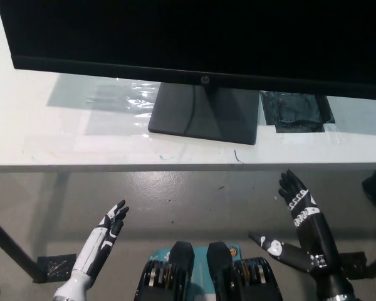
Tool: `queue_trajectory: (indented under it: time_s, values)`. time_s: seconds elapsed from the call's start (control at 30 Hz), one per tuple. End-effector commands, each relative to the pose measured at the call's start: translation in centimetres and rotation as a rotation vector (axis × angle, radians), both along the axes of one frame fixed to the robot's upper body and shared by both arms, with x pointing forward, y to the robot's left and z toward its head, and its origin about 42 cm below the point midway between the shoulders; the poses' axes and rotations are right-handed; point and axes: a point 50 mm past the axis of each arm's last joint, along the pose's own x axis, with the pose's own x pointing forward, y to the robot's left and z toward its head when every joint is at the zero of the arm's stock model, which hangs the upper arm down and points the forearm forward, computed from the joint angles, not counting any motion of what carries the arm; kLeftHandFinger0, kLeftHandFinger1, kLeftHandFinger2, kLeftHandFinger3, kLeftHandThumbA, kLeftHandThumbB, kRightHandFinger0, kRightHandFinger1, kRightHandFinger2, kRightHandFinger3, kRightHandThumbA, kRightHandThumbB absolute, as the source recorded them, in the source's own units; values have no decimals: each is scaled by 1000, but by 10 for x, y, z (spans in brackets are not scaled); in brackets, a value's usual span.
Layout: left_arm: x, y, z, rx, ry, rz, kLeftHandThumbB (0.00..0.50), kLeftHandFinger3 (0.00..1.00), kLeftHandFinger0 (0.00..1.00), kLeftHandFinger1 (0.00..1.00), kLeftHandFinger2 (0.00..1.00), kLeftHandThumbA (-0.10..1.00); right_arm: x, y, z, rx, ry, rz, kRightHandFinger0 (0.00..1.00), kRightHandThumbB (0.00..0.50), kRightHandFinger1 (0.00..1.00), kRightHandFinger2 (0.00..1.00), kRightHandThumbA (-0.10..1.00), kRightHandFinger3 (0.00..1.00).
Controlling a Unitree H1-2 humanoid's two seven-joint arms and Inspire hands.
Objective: The monitor is being placed at the center of the desk and the robot uses its right hand to grab on the right side of the monitor and tilt the angle of the montior sideways.
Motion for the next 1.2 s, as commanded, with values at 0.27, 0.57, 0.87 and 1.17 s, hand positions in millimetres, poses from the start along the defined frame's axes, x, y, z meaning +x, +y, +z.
queue_trajectory:
  time_s: [0.27,0.57,0.87,1.17]
  values:
    - [8,-1,14,-1,-103,-18,325,1000,1000,1000,1000,1000,13,-6,78,880,169,502,1000,366,1000,1000,1000,1000]
    - [8,-1,13,0,-100,-17,322,1000,1000,1000,1000,1000,45,-7,75,994,222,467,1000,356,1000,1000,1000,1000]
    - [5,-3,10,-4,-91,-19,313,1000,1000,1000,1000,1000,77,-1,80,1064,250,437,1000,354,1000,1000,1000,1000]
    - [5,-3,9,2,-89,-21,329,1000,1000,1000,1000,1000,94,3,81,1084,269,433,1000,359,1000,1000,1000,1000]
